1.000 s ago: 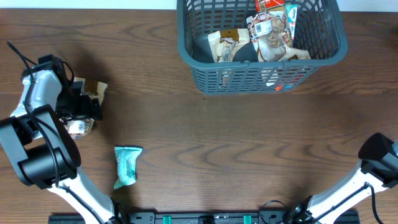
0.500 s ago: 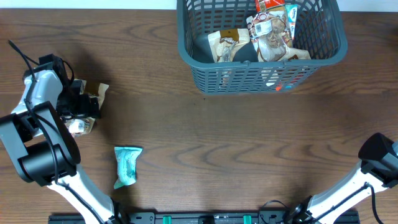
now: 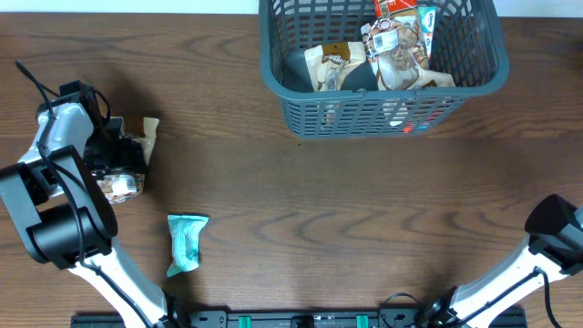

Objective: Pack container
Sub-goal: 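Close the left gripper on the PanRee bag and lift it, then carry the PanRee bag with the left gripper into the basket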

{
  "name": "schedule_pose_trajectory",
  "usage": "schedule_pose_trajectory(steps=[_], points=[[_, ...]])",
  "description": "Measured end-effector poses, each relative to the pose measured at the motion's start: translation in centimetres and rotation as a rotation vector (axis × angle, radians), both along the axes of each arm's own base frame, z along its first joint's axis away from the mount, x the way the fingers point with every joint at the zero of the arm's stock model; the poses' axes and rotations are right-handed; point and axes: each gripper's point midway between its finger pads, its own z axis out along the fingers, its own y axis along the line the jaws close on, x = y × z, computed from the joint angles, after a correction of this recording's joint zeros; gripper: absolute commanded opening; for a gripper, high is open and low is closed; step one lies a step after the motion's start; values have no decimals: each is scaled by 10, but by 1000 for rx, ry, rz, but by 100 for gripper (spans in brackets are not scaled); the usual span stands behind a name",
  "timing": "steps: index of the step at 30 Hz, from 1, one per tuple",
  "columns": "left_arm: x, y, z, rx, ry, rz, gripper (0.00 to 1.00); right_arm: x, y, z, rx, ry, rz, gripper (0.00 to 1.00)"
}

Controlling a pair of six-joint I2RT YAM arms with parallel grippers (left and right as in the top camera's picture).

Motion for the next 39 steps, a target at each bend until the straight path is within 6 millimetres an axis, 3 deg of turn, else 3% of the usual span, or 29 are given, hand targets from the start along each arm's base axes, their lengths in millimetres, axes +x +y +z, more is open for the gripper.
schedule_pose_trajectory(steps=[1, 3, 7, 20, 24, 28, 30, 33, 36, 39], points=[[0, 0, 0, 0, -2, 1, 72, 0, 0, 0, 0, 0, 0, 99], [1, 0, 0, 0, -3, 6, 54, 0, 0, 0, 0, 0, 0, 99], [1, 1, 0, 4, -3, 9, 6, 0, 0, 0, 0, 0, 0, 99], [0, -7, 3, -13, 3, 56, 6, 0, 0, 0, 0, 0, 0, 99], [-5, -36, 7, -70, 51, 50, 6, 0, 0, 0, 0, 0, 0, 99], [3, -71, 20, -101, 62, 2, 6, 0, 0, 0, 0, 0, 0, 99], [15, -87, 38, -98, 19, -25, 6, 0, 0, 0, 0, 0, 0, 99], [41, -108, 87, -83, -117, -65, 6, 0, 0, 0, 0, 0, 0, 99], [64, -127, 161, -71, -322, -104, 6, 0, 0, 0, 0, 0, 0, 99], [68, -145, 237, -60, -511, -140, 6, 0, 0, 0, 0, 0, 0, 99]])
